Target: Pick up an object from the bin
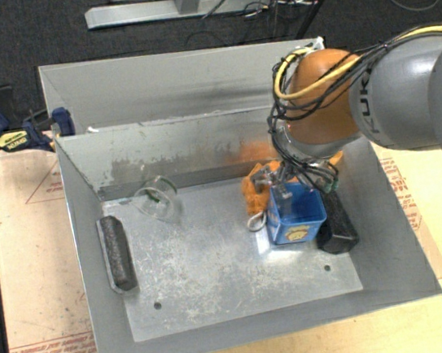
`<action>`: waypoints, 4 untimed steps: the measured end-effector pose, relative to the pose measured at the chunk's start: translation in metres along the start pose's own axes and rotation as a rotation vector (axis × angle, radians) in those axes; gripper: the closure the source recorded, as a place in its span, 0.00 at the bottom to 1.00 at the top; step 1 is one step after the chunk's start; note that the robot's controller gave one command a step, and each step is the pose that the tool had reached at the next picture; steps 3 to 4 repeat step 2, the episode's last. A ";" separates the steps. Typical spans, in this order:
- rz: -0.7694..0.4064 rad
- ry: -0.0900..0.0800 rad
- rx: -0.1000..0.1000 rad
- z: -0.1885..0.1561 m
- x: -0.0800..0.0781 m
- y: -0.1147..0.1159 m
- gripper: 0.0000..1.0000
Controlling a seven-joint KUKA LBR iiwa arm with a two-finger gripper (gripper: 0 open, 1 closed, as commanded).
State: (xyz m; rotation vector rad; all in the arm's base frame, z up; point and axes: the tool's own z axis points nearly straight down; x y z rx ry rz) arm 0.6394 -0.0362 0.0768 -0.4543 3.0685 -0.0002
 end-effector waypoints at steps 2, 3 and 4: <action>-0.006 0.002 -0.001 -0.194 -0.015 -0.015 1.00; -0.006 0.002 -0.001 -0.194 -0.015 -0.015 1.00; -0.006 0.002 -0.001 -0.194 -0.015 -0.015 1.00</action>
Offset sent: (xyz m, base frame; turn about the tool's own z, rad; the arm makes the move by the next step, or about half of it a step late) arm 0.0140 -0.0139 0.2392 -0.0090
